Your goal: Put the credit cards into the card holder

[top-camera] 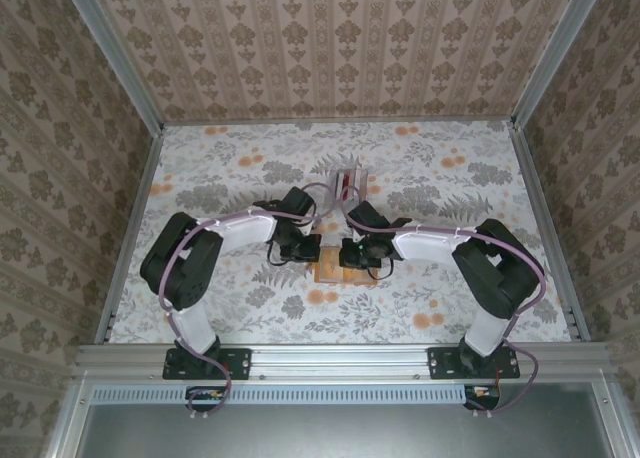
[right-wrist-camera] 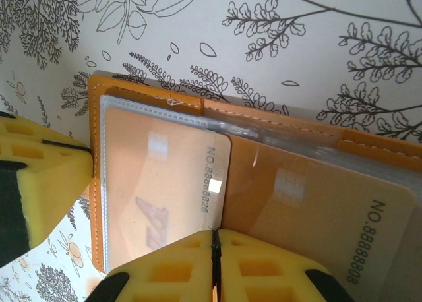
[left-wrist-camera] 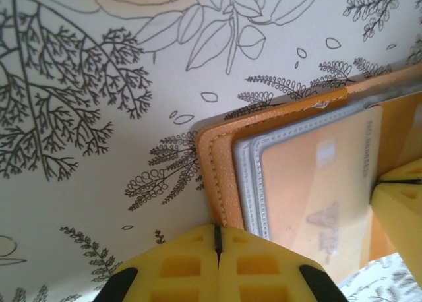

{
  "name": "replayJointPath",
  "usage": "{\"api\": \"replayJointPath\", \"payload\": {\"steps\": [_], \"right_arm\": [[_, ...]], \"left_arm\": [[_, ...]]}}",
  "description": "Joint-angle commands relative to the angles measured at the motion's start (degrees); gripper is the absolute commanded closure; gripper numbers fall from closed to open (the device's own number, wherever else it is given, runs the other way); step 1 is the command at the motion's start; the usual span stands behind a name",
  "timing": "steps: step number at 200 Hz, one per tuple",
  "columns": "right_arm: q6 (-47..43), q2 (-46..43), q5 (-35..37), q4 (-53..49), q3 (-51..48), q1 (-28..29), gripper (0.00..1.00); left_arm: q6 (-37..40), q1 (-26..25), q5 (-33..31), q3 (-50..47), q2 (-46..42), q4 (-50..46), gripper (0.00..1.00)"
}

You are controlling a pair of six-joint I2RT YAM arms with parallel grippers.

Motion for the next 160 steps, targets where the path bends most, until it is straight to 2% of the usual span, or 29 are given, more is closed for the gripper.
{"api": "replayJointPath", "payload": {"steps": [1, 24, 51, 101, 160], "right_arm": [[0.12, 1.43, 0.26, -0.47, -0.89, -0.04, 0.90], [0.32, 1.66, -0.06, 0.10, -1.15, -0.19, 0.90], [0.23, 1.70, -0.29, 0.10, -0.90, -0.25, 0.90], [0.23, 1.97, -0.61, 0.52, -1.34, -0.27, 0.90], [0.15, 2.32, -0.96, 1.11, -1.29, -0.28, 0.90]], "left_arm": [[-3.62, 1.59, 9.51, -2.67, -1.03, 6.44, 0.94], [-5.16, 2.78, 13.19, -4.07, -0.95, 9.47, 0.91], [-5.27, 3.98, 13.83, -5.34, -1.48, 9.58, 0.84], [-1.41, 6.86, 10.22, -6.19, -6.80, 2.52, 0.55], [1.95, 4.42, 5.96, -4.93, -7.63, -4.91, 0.52]]}}
